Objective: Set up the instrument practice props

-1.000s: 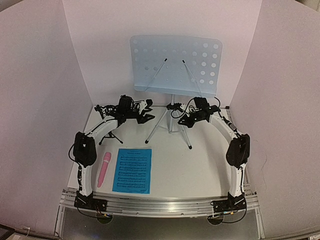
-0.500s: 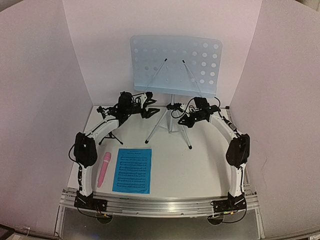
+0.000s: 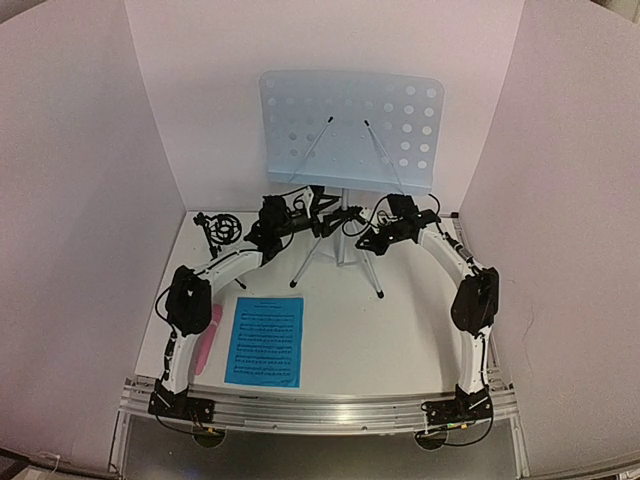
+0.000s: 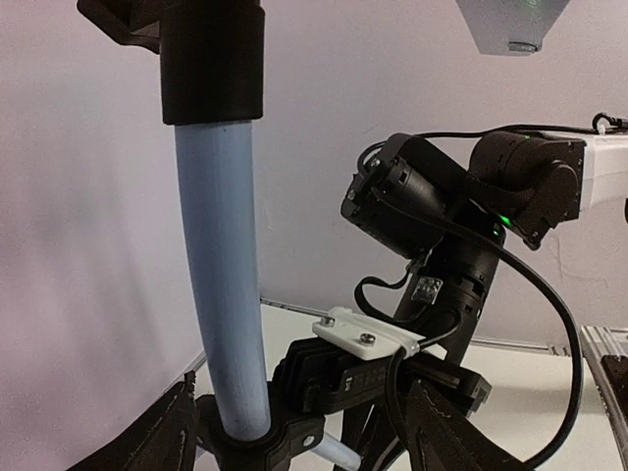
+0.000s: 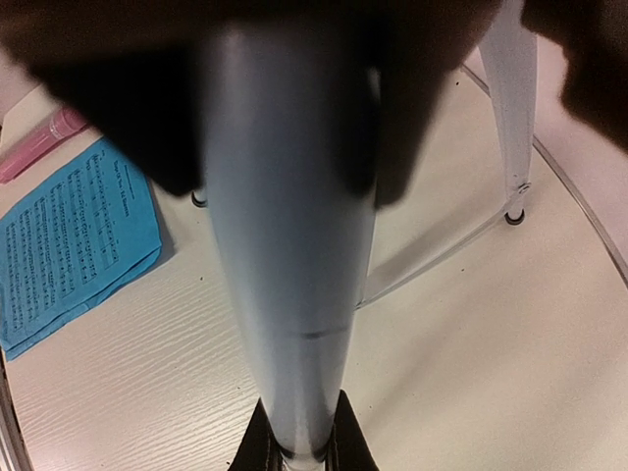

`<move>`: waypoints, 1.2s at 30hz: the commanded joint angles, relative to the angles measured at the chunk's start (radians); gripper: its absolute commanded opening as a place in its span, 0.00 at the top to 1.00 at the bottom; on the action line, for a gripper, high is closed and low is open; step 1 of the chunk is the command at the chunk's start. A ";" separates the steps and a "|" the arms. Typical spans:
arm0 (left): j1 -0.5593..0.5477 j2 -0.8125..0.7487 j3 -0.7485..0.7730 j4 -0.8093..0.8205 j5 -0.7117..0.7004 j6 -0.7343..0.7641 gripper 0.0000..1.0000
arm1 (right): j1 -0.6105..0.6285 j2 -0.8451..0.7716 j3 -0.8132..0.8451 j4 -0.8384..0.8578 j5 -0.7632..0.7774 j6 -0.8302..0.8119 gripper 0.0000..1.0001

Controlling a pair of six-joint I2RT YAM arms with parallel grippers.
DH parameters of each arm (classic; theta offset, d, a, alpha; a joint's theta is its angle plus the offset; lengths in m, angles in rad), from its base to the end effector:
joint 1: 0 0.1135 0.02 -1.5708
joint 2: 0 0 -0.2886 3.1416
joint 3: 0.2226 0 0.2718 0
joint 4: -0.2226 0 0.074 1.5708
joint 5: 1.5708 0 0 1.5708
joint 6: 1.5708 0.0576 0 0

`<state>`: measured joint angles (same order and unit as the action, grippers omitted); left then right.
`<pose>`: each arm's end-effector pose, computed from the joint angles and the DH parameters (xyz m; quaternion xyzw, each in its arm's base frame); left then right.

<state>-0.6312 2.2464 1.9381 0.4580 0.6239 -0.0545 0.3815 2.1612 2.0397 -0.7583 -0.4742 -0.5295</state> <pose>0.4570 -0.3757 0.3334 0.3996 0.5290 -0.4311 0.6121 0.4829 0.2221 0.2842 -0.4738 0.7863 0.1961 0.3446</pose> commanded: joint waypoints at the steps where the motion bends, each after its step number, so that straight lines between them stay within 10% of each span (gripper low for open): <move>1: -0.013 0.021 0.057 0.161 -0.091 -0.100 0.32 | 0.036 0.058 -0.015 -0.088 0.031 -0.012 1.00; 24: -0.025 0.074 0.177 0.011 -0.104 -0.109 1.00 | 0.053 0.037 -0.012 -0.071 0.028 0.030 0.99; 29: -0.024 0.046 0.149 0.009 -0.090 -0.072 1.00 | 0.052 -0.015 -0.013 -0.069 0.028 0.079 0.68; 36: -0.024 0.035 0.154 -0.054 -0.112 0.011 1.00 | 0.052 -0.098 -0.027 -0.057 -0.010 0.186 0.54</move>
<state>-0.6512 2.3504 2.0979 0.4591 0.5034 -0.0916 0.4148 2.1426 2.0345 -0.7627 -0.4588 -0.4285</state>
